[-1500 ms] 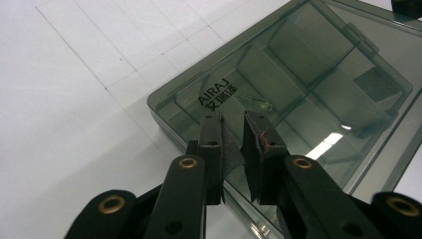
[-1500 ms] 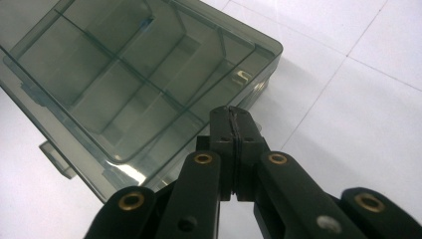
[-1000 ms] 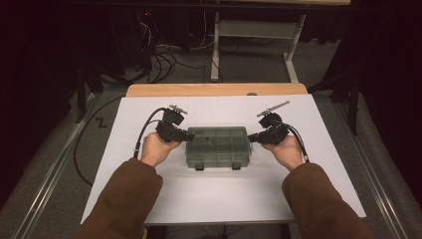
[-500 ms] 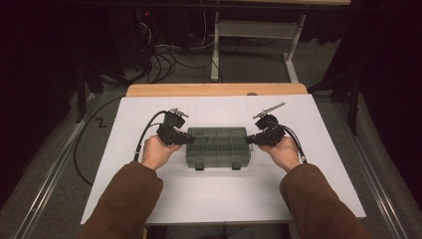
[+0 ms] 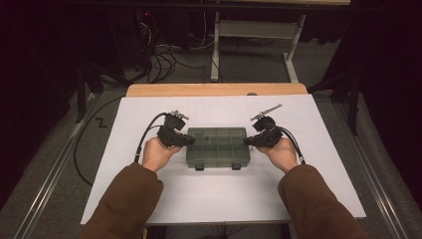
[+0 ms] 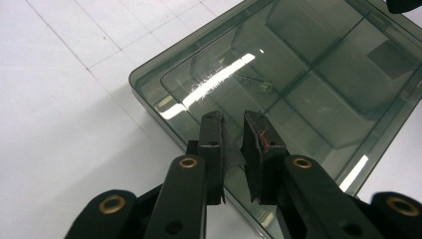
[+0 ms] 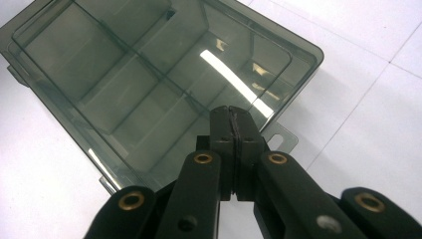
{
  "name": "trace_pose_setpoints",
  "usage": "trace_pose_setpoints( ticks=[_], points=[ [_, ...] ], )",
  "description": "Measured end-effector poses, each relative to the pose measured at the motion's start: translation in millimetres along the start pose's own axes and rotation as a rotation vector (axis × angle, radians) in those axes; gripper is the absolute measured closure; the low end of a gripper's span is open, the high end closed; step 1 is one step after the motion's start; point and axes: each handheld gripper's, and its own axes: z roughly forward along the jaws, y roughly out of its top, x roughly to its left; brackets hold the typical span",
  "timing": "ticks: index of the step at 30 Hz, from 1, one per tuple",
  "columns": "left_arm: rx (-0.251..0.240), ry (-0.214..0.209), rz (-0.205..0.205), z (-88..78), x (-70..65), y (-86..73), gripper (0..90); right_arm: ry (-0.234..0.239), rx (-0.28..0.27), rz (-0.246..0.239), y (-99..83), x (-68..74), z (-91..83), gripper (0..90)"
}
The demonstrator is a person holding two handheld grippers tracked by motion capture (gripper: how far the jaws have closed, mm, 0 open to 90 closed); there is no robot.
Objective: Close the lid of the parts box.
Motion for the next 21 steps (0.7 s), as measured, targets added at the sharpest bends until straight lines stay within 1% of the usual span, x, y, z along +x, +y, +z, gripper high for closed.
trace_pose_setpoints(
  ticks=[5, 8, 12, 21],
  points=[
    [-0.002, 0.001, 0.002, 0.3, -0.3, -0.6, 78.7, 0.0, 0.0, -0.004, 0.4, 0.3, 1.3, 90.0],
    [0.006, 0.003, 0.009, 1.2, 0.1, -1.7, 78.6, -0.003, 0.008, -0.003, -0.1, 0.7, 3.1, 90.0],
    [0.006, 0.002, 0.001, 1.8, 1.0, -2.6, 78.6, -0.002, 0.009, 0.002, -0.2, 1.2, 4.0, 90.0],
    [0.005, 0.007, 0.03, 1.8, -0.5, -4.8, 78.0, 0.002, 0.001, -0.004, -1.2, 0.7, 4.8, 90.0]
  ],
)
